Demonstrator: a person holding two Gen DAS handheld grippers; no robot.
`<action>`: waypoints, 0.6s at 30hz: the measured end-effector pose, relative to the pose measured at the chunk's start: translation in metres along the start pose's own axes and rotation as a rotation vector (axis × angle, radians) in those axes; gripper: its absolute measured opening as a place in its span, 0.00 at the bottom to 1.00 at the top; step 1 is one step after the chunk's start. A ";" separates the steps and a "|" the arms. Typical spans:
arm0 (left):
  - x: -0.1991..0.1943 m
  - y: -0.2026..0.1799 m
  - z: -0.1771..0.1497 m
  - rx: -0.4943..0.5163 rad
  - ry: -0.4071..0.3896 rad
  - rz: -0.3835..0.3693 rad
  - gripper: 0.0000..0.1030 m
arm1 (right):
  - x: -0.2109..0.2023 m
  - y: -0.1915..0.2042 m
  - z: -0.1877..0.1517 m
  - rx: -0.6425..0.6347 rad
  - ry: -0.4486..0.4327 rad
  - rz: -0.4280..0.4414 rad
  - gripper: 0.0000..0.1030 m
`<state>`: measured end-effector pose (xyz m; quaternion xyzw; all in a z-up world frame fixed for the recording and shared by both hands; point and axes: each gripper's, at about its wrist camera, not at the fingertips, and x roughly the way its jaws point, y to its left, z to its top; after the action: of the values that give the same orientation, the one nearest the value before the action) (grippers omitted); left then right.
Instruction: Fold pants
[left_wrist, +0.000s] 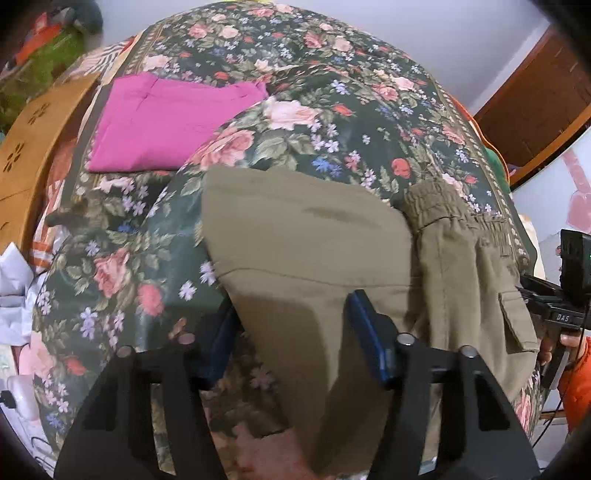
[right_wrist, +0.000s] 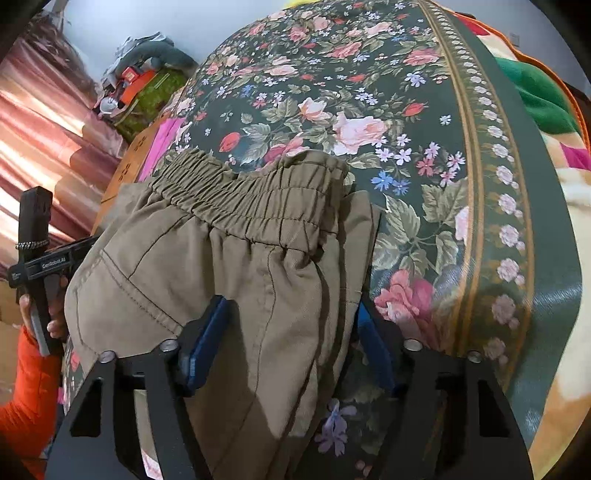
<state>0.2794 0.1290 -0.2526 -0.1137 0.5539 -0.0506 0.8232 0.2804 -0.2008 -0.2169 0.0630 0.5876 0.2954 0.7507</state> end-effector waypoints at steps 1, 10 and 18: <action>0.000 -0.002 0.000 0.007 -0.009 0.009 0.52 | 0.001 -0.001 0.001 0.003 -0.001 0.001 0.53; -0.014 -0.017 0.004 0.054 -0.054 0.073 0.16 | -0.005 0.002 0.003 0.009 -0.022 0.005 0.16; -0.042 -0.028 0.010 0.118 -0.139 0.115 0.10 | -0.024 0.025 0.025 -0.096 -0.088 -0.039 0.13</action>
<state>0.2740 0.1122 -0.2044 -0.0362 0.4973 -0.0278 0.8664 0.2911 -0.1868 -0.1776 0.0285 0.5402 0.3055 0.7836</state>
